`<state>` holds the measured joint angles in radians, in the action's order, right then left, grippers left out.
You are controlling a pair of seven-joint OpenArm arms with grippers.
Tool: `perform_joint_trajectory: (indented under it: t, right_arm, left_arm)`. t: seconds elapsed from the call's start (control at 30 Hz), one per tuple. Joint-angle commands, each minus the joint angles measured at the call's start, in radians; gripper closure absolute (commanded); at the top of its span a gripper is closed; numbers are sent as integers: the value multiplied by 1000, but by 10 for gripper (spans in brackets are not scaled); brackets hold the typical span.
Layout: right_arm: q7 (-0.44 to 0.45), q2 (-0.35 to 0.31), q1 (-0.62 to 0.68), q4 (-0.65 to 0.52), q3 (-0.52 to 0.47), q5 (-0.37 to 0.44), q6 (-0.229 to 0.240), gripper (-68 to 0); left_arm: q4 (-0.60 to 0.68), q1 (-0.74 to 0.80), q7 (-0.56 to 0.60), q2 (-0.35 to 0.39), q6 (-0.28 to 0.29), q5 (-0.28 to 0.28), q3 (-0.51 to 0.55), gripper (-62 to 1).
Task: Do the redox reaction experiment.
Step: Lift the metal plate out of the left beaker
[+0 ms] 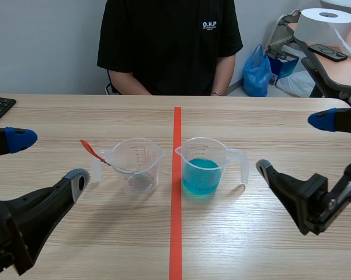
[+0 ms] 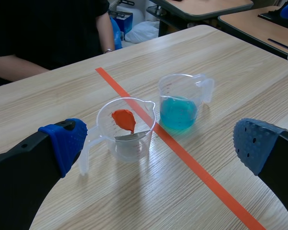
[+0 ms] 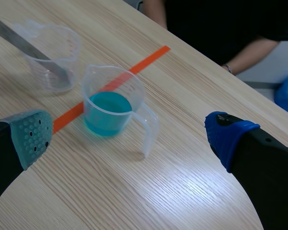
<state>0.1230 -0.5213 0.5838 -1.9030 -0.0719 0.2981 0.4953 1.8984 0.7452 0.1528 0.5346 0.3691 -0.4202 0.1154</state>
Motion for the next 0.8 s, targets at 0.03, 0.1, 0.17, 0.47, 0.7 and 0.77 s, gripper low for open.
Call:
perform_joint_trajectory:
  t: [0.03, 0.1, 0.17, 0.47, 0.7, 0.77]
  right_arm:
    - [14, -2, -39, -19, 54, -9, 15, -679]
    - [14, -2, -72, -19, 99, -35, 15, -679]
    - [14, -2, -105, -19, 145, -56, 15, -679]
    - [5, -2, -245, -18, 334, -100, 9, -679]
    - [3, 20, -343, 32, 477, -139, -33, -679]
    - [3, 40, -370, 64, 509, -148, -39, -679]
  left_arm:
    - [16, 0, 14, -2, 0, -6, 5, -623]
    - [16, 0, 14, -2, 0, -6, 5, -623]
    - [16, 0, 14, -2, 0, -6, 5, -623]
    - [-27, 13, 13, 2, -91, 71, 5, -623]
    - [-209, 74, 119, 1, -170, 315, 10, -488]
    - [-261, 95, 145, 1, -187, 373, 10, -413]
